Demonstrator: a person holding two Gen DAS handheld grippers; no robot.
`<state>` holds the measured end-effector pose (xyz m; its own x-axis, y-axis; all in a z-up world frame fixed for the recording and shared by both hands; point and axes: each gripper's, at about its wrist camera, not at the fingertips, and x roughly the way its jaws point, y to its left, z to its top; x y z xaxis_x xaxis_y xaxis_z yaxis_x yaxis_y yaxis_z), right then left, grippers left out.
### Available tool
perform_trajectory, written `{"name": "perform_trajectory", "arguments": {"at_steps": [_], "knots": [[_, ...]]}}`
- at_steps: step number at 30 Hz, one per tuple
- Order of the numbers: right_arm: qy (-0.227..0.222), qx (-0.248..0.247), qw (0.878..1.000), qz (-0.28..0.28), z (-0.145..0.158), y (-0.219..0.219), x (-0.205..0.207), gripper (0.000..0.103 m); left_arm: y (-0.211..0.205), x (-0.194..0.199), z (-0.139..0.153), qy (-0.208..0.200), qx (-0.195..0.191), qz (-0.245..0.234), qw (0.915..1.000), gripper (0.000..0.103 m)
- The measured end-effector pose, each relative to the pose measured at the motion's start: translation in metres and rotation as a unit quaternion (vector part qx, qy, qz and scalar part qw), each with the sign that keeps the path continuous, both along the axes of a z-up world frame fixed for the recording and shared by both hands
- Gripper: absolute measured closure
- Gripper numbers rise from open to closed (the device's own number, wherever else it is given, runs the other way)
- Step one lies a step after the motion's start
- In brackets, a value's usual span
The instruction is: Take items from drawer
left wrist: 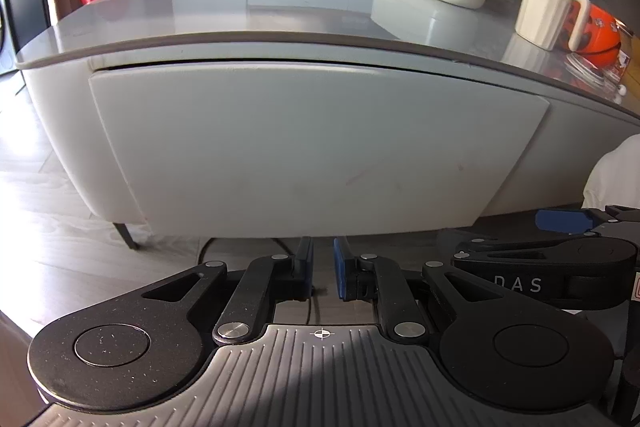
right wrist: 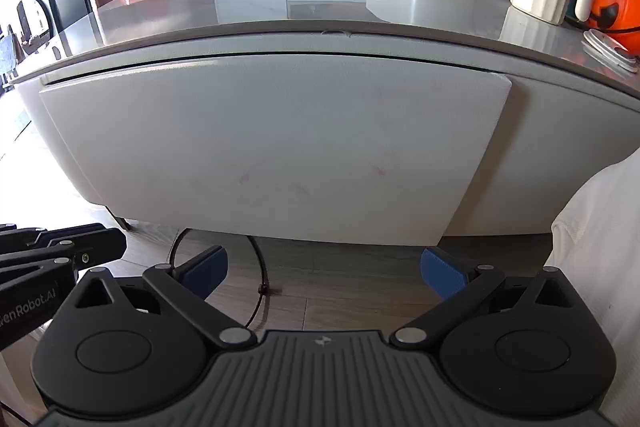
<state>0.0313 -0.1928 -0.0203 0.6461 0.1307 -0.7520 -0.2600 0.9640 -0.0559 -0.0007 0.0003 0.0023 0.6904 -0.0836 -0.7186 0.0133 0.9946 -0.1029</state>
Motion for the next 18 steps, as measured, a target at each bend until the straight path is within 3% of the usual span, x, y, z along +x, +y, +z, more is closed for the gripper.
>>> {"name": "perform_trajectory", "arguments": {"at_steps": [18], "knots": [[0.005, -0.006, 1.0, 0.002, -0.0015, 0.0001, 0.002, 0.0, -0.0014, -0.0004, 0.0002, 0.0, -0.005, -0.005, 1.0, 0.089]]}}
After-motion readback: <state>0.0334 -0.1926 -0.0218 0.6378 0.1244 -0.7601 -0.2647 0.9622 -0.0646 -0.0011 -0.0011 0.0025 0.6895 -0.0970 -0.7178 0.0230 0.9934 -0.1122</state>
